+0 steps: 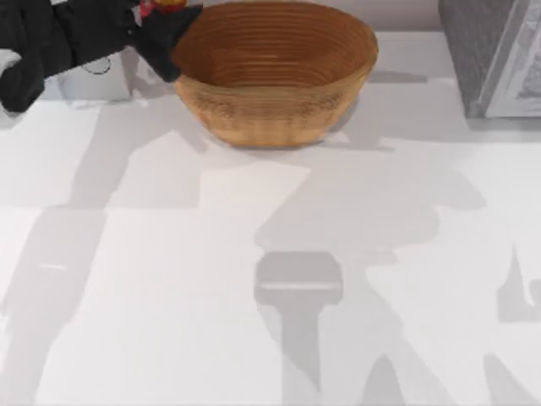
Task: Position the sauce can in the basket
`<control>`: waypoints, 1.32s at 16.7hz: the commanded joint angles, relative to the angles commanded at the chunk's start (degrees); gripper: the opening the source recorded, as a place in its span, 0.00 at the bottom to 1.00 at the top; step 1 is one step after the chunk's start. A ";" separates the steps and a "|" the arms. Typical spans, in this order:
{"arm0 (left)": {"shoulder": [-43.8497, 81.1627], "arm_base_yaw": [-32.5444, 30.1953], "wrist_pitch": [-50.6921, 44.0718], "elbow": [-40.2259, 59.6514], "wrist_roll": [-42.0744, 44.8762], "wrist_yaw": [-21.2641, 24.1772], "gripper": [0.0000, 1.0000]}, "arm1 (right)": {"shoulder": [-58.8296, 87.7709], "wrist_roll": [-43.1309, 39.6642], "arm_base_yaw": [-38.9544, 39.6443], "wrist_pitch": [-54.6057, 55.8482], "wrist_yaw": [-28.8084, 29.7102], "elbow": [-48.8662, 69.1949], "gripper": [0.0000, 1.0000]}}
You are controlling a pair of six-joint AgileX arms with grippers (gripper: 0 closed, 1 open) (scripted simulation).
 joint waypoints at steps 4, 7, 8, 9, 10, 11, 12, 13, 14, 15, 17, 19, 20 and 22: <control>2.68 -5.32 7.48 1.79 -13.94 -5.55 0.00 | 0.00 0.00 0.00 0.00 0.00 0.00 1.00; 3.87 -7.32 9.71 2.10 -18.07 -7.35 0.00 | 0.00 0.00 0.00 0.00 0.00 0.00 1.00; 3.94 -7.44 9.83 2.11 -18.29 -7.45 0.00 | 0.00 0.00 0.00 0.00 0.00 0.00 1.00; 3.94 -7.44 9.83 2.11 -18.29 -7.45 0.00 | 0.00 0.00 0.00 0.00 0.00 0.00 1.00; 3.94 -7.44 9.83 2.11 -18.29 -7.45 0.00 | 0.00 0.00 0.00 0.00 0.00 0.00 1.00; 3.94 -7.44 9.83 2.11 -18.29 -7.45 0.00 | 0.00 0.00 0.00 0.00 0.00 0.00 1.00; 3.72 -7.17 9.75 1.86 -18.14 -7.35 0.00 | 0.00 0.00 0.00 0.00 0.00 0.00 1.00; 3.90 -7.27 9.74 2.04 -18.21 -7.36 0.00 | 0.00 0.00 0.00 0.00 0.00 0.00 1.00; 4.61 -7.56 9.71 2.82 -18.37 -7.51 0.00 | 0.00 0.00 0.00 0.00 0.00 0.00 1.00; 5.83 -7.89 9.61 4.18 -18.48 -7.84 0.00 | 0.00 0.00 0.00 0.00 0.00 0.00 1.00; 9.37 -8.83 9.20 7.89 -18.35 -8.77 0.00 | 0.00 0.00 0.00 0.00 0.00 0.00 1.00; 12.94 -10.00 8.72 11.98 -18.48 -9.84 0.00 | 0.00 0.00 0.00 0.00 0.00 0.00 1.00; 14.38 -10.52 8.54 13.98 -18.66 -10.34 0.00 | 0.00 0.00 0.00 0.00 0.00 0.00 1.00; 16.34 -11.19 8.33 16.29 -18.81 -11.00 0.00 | 0.00 0.00 0.00 0.00 0.00 0.00 1.00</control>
